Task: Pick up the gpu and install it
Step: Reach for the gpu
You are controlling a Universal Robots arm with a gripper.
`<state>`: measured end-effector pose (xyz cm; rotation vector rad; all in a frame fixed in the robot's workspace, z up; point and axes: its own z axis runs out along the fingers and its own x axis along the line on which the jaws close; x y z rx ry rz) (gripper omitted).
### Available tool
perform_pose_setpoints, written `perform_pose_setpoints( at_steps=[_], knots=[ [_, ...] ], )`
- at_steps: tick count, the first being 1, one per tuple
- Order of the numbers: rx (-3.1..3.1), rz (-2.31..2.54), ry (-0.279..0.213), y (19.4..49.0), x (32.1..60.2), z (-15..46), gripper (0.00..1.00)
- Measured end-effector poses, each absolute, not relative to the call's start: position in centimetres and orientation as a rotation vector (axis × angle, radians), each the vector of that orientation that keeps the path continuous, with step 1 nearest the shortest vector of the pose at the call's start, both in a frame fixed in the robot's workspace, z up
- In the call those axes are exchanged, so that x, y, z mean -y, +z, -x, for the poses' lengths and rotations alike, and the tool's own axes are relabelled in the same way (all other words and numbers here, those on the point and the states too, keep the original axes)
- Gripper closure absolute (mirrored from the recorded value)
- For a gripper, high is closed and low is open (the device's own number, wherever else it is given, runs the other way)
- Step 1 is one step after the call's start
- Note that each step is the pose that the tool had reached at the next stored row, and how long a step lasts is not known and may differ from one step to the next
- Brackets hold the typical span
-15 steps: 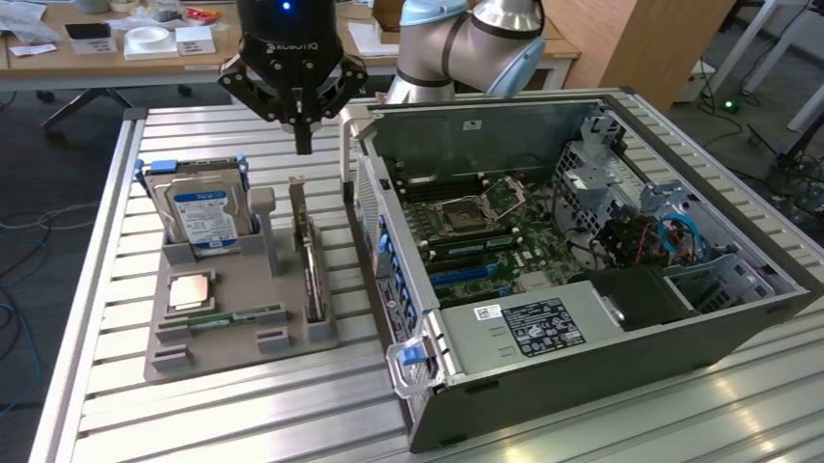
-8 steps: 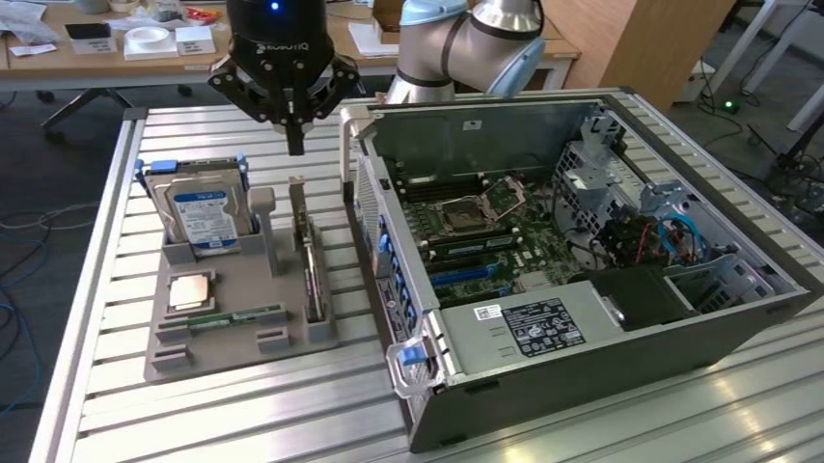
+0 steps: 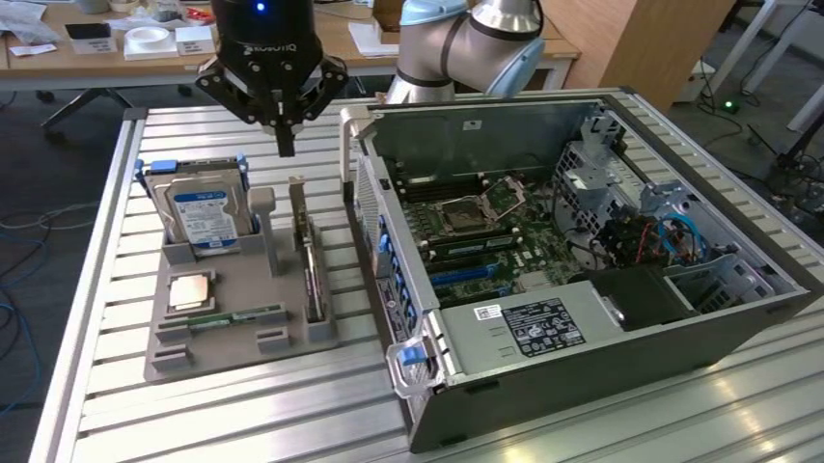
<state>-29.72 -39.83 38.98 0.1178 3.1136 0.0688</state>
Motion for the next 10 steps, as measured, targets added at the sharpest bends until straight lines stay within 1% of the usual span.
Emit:
perform_pose_setpoints(
  at_steps=[10],
  knots=[
    [-3.114,-0.118,0.069,38.96,40.09,29.87,0.89]
  ],
)
